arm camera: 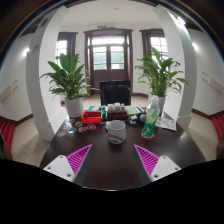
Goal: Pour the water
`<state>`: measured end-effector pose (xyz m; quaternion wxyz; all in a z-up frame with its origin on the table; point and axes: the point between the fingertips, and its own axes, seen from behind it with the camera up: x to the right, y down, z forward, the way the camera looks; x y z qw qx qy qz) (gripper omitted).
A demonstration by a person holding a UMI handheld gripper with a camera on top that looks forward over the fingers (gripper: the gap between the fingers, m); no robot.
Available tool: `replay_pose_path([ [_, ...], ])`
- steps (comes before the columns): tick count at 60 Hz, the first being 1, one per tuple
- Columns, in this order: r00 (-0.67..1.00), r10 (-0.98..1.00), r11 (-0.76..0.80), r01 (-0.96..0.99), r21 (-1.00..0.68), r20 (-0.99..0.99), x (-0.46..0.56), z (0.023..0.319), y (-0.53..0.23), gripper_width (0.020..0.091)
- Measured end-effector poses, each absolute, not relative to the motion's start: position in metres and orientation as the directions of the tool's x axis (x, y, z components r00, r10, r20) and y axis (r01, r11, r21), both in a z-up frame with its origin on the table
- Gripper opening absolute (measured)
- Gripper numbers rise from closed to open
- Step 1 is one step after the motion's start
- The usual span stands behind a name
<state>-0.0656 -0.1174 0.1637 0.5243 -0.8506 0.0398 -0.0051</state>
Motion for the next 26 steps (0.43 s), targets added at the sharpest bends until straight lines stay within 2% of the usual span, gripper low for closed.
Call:
replay_pose_path([
  [26, 0.999, -0.028, -0.455, -0.041, -0.889, -0.032, -0.088, 0.161, -0.133, 0.0809],
])
